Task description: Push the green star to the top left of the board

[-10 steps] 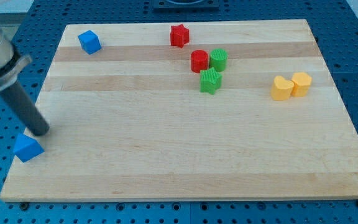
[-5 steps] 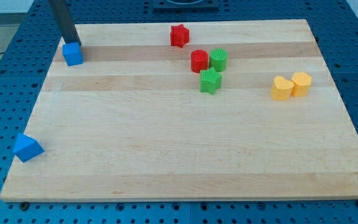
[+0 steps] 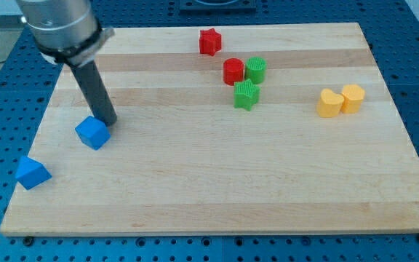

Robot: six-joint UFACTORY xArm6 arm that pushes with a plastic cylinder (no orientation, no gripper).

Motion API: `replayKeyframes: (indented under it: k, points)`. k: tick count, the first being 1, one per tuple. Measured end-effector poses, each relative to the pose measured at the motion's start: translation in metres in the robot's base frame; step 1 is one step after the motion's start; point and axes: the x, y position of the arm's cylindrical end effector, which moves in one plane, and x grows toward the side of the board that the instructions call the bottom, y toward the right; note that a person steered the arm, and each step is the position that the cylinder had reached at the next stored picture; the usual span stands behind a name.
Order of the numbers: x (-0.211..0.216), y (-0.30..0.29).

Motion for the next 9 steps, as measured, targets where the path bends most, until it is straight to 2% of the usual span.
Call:
replayKeyframes:
  k: [1, 2, 3, 4, 5, 6, 8, 9]
  points:
    - [0.031, 0.003]
    - [0.057, -0.019]
    - [0.042, 0.081]
    - [-0.007, 0.195]
    - [-0.025, 0.272]
    - [-0.045, 0.262]
    - [-0.056, 0.16]
    - [-0.064, 0.224]
